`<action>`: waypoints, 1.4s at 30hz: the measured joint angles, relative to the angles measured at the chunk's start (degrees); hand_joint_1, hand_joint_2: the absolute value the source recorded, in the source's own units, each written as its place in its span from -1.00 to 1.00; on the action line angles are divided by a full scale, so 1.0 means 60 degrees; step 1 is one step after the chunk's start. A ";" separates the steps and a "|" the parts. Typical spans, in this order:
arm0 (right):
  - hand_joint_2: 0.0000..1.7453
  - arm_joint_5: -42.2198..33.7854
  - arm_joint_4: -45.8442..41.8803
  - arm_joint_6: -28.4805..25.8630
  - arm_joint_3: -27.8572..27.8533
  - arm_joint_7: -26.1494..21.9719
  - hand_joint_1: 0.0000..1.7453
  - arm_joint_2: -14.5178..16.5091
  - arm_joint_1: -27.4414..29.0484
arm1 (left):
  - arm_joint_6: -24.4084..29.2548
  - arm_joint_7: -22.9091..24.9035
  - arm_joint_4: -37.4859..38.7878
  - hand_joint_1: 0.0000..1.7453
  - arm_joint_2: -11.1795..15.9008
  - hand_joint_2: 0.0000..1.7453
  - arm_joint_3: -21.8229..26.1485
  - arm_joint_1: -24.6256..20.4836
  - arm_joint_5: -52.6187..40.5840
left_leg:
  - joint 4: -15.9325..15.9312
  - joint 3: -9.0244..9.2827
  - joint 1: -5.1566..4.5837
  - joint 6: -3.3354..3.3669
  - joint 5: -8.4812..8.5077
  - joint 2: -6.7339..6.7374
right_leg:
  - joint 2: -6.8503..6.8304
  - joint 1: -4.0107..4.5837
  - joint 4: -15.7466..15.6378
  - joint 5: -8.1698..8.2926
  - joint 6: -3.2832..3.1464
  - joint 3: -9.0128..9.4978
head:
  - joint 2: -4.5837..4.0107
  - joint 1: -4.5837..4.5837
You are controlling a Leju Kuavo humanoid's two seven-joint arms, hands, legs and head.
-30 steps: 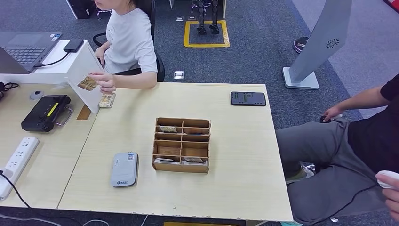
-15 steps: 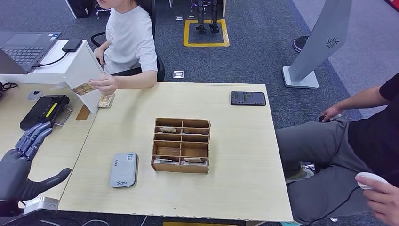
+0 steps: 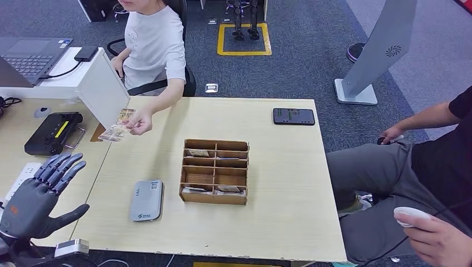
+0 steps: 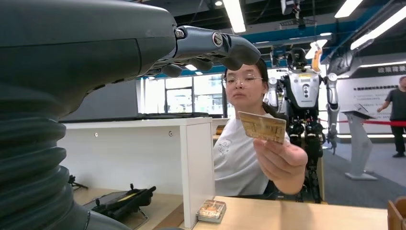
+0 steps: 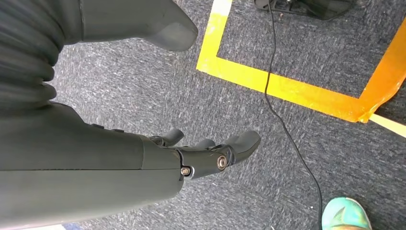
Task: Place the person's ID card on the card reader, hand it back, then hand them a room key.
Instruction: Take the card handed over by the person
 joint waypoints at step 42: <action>1.00 0.0551 0.2454 -0.0863 0.0080 -0.0401 -1.00 0.0087 -0.1233 | 0.1771 0.3199 0.3102 0.11 -0.1272 1.00 -0.1345 -0.3148 -0.1287 | 0.0004 0.0000 -0.0003 0.0003 0.0005 -0.0016 | -0.0014 -0.0003 0.0000 0.0002 0.0001 0.0002 | 0.0000 0.0008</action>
